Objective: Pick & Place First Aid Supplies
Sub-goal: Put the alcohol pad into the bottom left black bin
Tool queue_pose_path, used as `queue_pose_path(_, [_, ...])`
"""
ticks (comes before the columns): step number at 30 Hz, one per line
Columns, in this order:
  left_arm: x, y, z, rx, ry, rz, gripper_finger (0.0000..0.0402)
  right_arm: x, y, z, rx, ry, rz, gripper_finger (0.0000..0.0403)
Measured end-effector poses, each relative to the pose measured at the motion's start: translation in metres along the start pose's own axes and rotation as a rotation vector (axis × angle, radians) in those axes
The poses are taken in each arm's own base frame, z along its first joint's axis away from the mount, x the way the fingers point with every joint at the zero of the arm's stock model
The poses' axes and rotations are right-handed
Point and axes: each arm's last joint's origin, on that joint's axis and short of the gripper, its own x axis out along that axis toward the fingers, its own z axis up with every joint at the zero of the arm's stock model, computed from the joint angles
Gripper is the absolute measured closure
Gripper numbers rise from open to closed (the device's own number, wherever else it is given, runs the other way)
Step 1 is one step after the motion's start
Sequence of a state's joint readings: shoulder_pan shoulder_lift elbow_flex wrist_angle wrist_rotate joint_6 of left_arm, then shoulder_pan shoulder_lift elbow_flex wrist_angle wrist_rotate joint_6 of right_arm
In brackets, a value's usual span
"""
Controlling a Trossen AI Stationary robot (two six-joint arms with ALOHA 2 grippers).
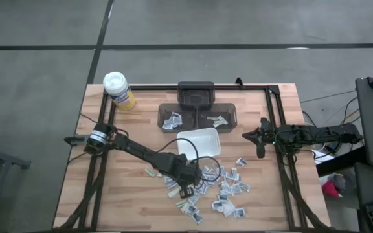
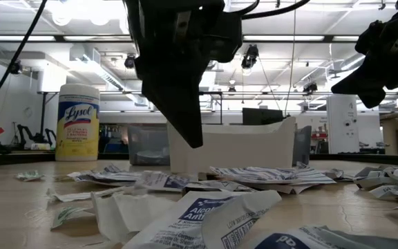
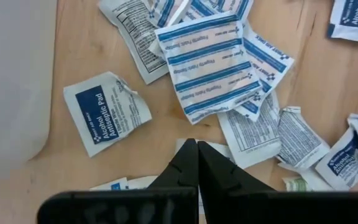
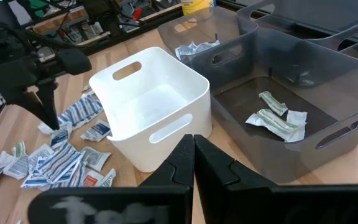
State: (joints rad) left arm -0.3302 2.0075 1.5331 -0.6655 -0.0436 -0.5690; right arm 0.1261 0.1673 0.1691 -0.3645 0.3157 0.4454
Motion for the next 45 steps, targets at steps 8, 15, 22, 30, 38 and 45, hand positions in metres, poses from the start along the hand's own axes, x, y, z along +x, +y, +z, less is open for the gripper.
queue_pose_path(8, [-0.001,0.0,-0.001,0.027,0.013,0.0,0.0401,0.0,0.0,0.0,0.0,0.0,0.0,0.0394])
queue_pose_path(15, [0.0,-0.001,-0.002,0.025,0.032,-0.023,0.0371,0.0,0.0,0.0,0.0,0.0,0.0,0.0394])
queue_pose_path(22, [0.005,-0.002,-0.001,0.125,0.027,-0.041,0.0291,0.0,0.0,0.0,0.0,0.0,0.0,0.0394])
queue_pose_path(30, [0.016,0.003,-0.001,0.204,0.045,-0.024,0.027,0.0,0.0,0.0,0.0,0.0,0.0,0.0394])
queue_pose_path(38, [0.03,0.006,-0.005,0.202,0.07,0.03,0.0271,0.0,0.0,0.0,0.0,0.0,0.0,0.0394])
queue_pose_path(45, [0.033,0.007,-0.005,0.213,0.076,0.036,0.0273,0.0,0.0,0.0,0.001,0.0,0.0,0.0394])
